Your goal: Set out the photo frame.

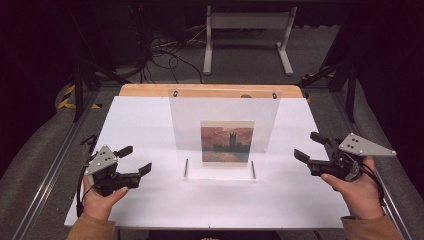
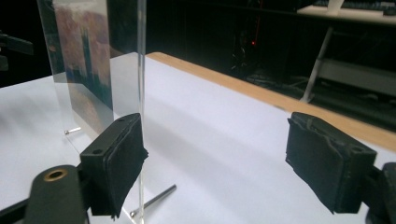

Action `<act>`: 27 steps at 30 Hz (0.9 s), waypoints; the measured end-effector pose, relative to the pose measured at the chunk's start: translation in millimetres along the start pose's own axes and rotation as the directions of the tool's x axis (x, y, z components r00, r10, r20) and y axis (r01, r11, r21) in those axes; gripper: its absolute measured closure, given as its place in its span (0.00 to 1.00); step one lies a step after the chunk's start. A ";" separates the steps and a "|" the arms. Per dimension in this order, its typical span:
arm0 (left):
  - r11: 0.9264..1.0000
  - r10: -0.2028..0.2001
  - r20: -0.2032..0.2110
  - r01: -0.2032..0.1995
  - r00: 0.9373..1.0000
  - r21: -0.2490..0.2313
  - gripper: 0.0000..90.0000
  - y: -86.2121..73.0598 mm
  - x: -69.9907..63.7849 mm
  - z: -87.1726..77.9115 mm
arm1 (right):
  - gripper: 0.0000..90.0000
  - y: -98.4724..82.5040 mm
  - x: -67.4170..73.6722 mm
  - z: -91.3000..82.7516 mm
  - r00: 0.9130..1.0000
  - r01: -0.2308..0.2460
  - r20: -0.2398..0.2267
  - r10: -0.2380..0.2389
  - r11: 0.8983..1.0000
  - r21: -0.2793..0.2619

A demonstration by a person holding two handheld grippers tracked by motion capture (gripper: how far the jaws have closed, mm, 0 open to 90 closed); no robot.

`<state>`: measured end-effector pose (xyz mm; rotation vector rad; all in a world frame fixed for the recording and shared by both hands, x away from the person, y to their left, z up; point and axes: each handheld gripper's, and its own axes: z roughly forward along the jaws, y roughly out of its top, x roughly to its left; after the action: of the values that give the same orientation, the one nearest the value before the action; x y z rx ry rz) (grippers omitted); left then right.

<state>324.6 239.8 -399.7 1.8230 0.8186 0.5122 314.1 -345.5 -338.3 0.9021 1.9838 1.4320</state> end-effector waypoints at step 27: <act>0.995 -0.075 0.035 0.077 0.997 -0.060 0.15 -38.5 13.1 11.8 | 0.22 -78.7 -10.9 27.0 0.992 -0.092 0.108 0.071 0.973 0.209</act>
<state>329.9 251.1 -440.2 1.7328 0.8378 0.4534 324.6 -354.7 -421.0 1.1383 2.0736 1.2054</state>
